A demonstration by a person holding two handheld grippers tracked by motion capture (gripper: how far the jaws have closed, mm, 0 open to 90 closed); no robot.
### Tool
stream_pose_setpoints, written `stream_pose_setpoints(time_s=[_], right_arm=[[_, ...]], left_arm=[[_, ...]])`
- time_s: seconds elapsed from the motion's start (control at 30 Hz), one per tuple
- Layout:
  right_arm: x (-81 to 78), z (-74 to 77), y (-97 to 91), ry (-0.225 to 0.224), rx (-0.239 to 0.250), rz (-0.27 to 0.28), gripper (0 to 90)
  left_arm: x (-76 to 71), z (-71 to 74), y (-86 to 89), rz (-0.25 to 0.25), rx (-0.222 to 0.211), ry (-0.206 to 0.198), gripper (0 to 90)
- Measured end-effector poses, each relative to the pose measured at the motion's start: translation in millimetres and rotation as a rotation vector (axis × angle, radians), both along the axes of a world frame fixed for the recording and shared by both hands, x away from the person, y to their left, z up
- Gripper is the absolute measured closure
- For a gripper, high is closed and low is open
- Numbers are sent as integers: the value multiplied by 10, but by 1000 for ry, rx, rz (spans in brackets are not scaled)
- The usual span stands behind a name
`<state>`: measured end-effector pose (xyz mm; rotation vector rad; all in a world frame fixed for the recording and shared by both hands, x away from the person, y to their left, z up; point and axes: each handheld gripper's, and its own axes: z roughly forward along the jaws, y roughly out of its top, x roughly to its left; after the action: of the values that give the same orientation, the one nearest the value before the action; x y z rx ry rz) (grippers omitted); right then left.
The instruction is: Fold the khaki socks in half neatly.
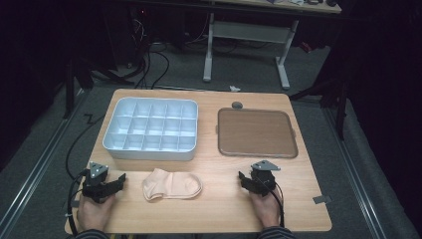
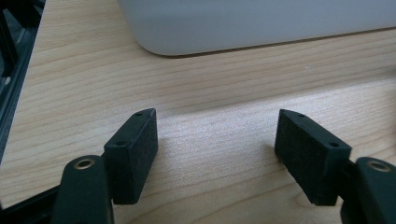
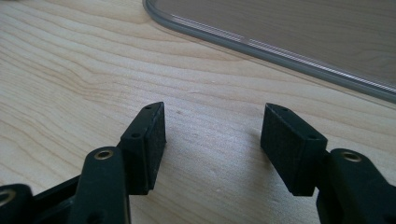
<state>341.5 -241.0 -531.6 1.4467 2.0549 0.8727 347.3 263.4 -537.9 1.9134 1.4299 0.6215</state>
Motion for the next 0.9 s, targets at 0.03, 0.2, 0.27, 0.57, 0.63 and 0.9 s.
stream_pose_setpoints(time_s=[0.03,0.2,0.27,0.57,0.63,0.9], right_arm=[[0,0,0,0,0,0,406],[0,0,0,0,0,0,407],[0,0,0,0,0,0,406],[1,1,-1,1,1,0,409],[3,1,-5,0,3,1,414],[2,2,-5,1,6,-3,418]], left_arm=[[0,0,1,0,0,0,306],[-1,0,1,0,-1,0,306],[-1,0,1,0,-1,0,306],[1,1,1,-4,-1,0,307],[2,1,1,-4,-2,0,307],[4,2,3,-6,-5,1,308]])
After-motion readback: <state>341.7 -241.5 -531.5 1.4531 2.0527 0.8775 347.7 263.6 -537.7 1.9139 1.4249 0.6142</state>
